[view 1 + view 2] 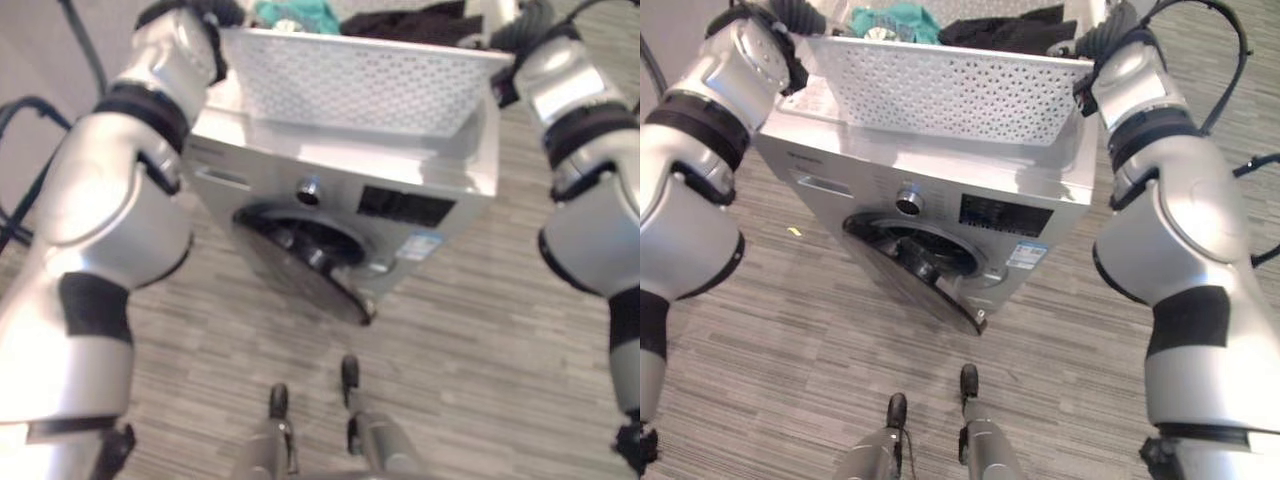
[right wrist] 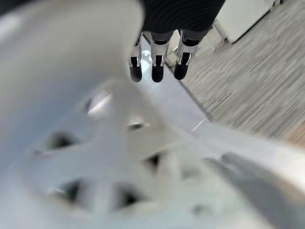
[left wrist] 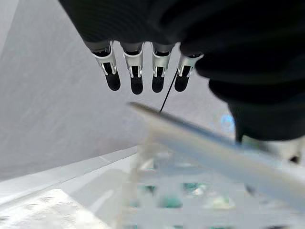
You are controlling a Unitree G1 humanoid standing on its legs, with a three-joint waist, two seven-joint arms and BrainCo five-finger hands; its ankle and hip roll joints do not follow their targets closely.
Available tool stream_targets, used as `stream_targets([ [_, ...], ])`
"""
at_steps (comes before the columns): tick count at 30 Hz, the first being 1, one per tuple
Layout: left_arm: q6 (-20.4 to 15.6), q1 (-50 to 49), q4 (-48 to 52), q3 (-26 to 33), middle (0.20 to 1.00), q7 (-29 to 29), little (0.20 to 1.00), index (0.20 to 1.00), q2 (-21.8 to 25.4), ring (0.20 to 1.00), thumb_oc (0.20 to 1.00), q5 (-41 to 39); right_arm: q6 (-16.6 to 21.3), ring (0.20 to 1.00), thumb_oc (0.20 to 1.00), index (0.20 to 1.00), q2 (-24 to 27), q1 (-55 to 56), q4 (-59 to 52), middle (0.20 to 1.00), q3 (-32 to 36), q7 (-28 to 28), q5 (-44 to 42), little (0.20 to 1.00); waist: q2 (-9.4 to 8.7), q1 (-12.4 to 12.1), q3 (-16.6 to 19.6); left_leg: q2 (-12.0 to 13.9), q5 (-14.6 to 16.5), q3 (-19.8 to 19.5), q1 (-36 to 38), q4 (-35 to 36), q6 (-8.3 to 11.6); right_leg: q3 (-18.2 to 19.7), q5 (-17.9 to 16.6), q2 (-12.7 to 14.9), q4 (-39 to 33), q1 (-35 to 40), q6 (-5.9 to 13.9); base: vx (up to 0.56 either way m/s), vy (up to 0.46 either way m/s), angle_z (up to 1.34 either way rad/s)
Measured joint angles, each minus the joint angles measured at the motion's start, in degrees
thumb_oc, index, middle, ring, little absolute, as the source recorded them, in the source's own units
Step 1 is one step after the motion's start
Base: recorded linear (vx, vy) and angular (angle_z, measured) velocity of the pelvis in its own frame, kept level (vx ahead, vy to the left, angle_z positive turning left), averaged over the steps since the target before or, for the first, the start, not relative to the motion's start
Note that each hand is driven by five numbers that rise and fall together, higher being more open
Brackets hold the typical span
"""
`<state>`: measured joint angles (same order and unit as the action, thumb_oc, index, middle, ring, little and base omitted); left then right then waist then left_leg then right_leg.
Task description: Grab the laundry basket,head to the washer,open it,put in the laundry and shut it.
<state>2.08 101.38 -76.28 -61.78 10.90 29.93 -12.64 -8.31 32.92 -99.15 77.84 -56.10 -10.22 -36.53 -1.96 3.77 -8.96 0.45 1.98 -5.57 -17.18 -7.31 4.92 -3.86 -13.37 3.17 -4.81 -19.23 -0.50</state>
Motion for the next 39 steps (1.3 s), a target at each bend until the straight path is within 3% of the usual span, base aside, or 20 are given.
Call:
stream_targets([
  [9,-1.84,0.33,2.49,1.27,1.0,1.37,1.0,1.0,0.22,1.0,1.0,-6.23,1.81,1.0,1.0,1.0,-0.37,0.16,-0.97,1.0,0.33,-1.89,-6.72,1.0,0.08,-0.58,-0.01,0.04,0.0,0.06,1.15,0.24,0.0,-0.01,-0.01,-0.01,0.0,1.01,-0.01,0.05,0.002,0.0],
  [24,-1.79,1.86,3.87,2.18,1.0,1.3,1.0,1.0,0.97,1.0,1.0,-6.77,1.89,1.0,1.0,1.0,-0.04,-0.75,-4.81,1.0,2.03,-1.56,-6.82,1.0,0.36,-0.97,0.89,0.0,0.12,-0.01,7.47,1.64,-0.23,-0.07,1.4,0.25,-0.02,6.85,0.5,0.06,0.003,0.01],
  [27,-2.27,1.48,9.78,4.38,1.0,1.42,1.0,1.0,4.39,1.0,1.0,-8.55,2.82,1.0,1.0,1.0,3.61,-0.25,-11.91,1.0,2.04,-2.88,-6.53,1.0,0.44,-0.97,0.99,0.05,0.05,0.14,8.29,2.37,-0.29,0.02,1.17,0.21,-0.01,7.18,0.41,0.03,0.019,-0.03],
  [30,-4.38,0.45,23.72,8.2,1.0,3.11,1.0,1.0,13.79,1.0,1.0,-10.41,4.5,1.0,1.0,1.0,13.07,2.6,-27.98,1.0,3.32,-4.42,-5.76,1.0,0.53,-0.93,1.04,0.06,-0.15,0.52,9.27,3.58,-0.53,0.21,1.18,0.18,-0.01,7.32,0.4,0.04,0.022,-0.08],
  [32,-6.52,-0.73,28.72,9.03,1.0,4.78,1.0,1.0,18.88,1.0,1.0,-10.5,6.32,1.0,1.0,1.0,17.14,4.71,-32.97,1.0,4.79,-5.13,-3.9,1.0,0.86,-0.93,1.19,0.16,-0.25,0.6,10.66,4.47,-0.61,0.18,1.22,0.14,-0.01,8.31,0.38,0.02,0.031,-0.03],
  [33,-7.3,-4.66,37.04,11.62,1.0,5.51,1.0,1.0,23.72,1.0,1.0,-10.45,7.01,1.0,1.0,1.0,22.12,11.11,-42.79,1.0,10.84,-6.21,-2.44,1.0,1.22,-0.94,1.28,0.33,-0.22,0.58,12.48,5.27,-0.63,-0.01,1.61,0.0,-0.01,9.76,0.41,0.0,0.033,0.0],
  [35,-8.95,-8.09,40.67,13.17,1.0,6.38,1.0,1.0,27.94,1.0,1.0,-10.12,8.46,1.0,1.0,1.0,25.76,15.41,-46.76,1.0,13.06,-6.99,-0.23,1.0,1.39,-0.91,1.47,0.27,-0.28,0.55,15.28,6.65,-0.74,-0.01,2.65,0.12,-0.01,11.95,0.52,0.02,0.029,0.03],
  [36,-9.67,-12.86,46.76,17.16,1.0,6.81,1.0,1.0,32.04,1.0,1.0,-10.12,9.38,1.0,1.0,1.0,29.77,21.18,-52.94,1.0,18.9,-7.59,1.22,1.0,1.67,-0.95,1.85,0.14,-0.17,0.38,16.03,6.91,-0.9,-0.06,3.31,0.29,-0.02,12.65,0.89,0.02,0.026,0.05],
  [39,-11.46,-22.04,53.04,24.36,1.0,7.71,1.0,1.0,36.72,1.0,1.0,-10.13,11.48,1.0,1.0,1.0,34.06,30.27,-58.86,1.0,27.56,-8.69,4.62,1.0,2.41,-1.18,2.68,0.08,-0.19,0.29,17.38,7.57,-1.11,-0.12,3.65,0.39,-0.02,13.79,1.07,-0.01,0.008,0.03],
])
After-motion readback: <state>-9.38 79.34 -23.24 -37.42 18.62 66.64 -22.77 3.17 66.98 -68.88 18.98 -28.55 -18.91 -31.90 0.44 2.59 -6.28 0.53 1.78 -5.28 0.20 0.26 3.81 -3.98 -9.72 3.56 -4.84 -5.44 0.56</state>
